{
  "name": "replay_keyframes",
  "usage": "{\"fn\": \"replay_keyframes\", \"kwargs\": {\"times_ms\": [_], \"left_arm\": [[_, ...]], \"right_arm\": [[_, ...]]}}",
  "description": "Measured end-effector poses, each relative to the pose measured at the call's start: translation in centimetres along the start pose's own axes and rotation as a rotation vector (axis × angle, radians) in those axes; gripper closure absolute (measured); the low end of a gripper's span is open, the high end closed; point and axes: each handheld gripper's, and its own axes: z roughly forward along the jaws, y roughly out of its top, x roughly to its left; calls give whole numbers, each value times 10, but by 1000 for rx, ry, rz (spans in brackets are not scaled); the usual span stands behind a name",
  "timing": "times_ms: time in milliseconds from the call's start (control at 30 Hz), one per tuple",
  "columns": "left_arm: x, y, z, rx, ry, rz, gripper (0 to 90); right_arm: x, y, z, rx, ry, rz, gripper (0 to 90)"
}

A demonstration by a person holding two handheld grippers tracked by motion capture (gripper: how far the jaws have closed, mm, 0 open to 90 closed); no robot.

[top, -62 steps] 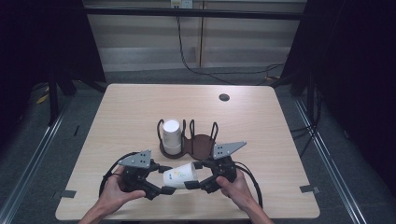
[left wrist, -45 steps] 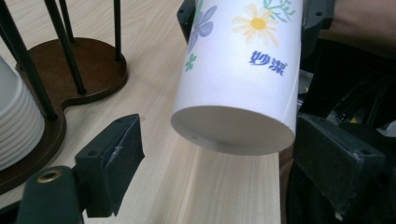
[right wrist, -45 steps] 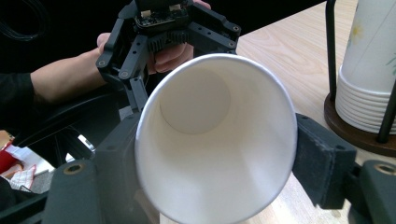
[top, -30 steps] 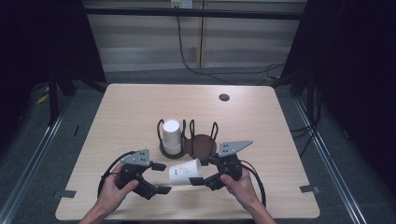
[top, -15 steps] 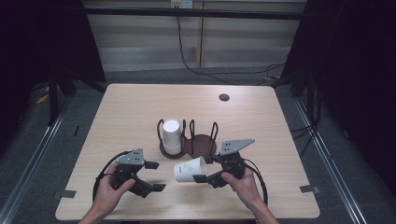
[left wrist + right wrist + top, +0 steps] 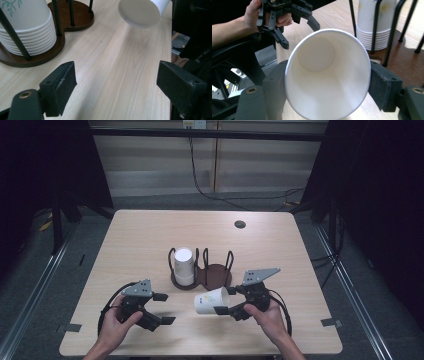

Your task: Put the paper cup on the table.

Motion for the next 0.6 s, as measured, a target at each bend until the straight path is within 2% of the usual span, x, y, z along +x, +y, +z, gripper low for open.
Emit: {"fn": "replay_keyframes", "kwargs": {"times_ms": [600], "left_arm": [[1, -1, 0, 3, 1, -2, 161]], "right_arm": [[-7, -1, -30, 19, -73, 7, 258]]}}
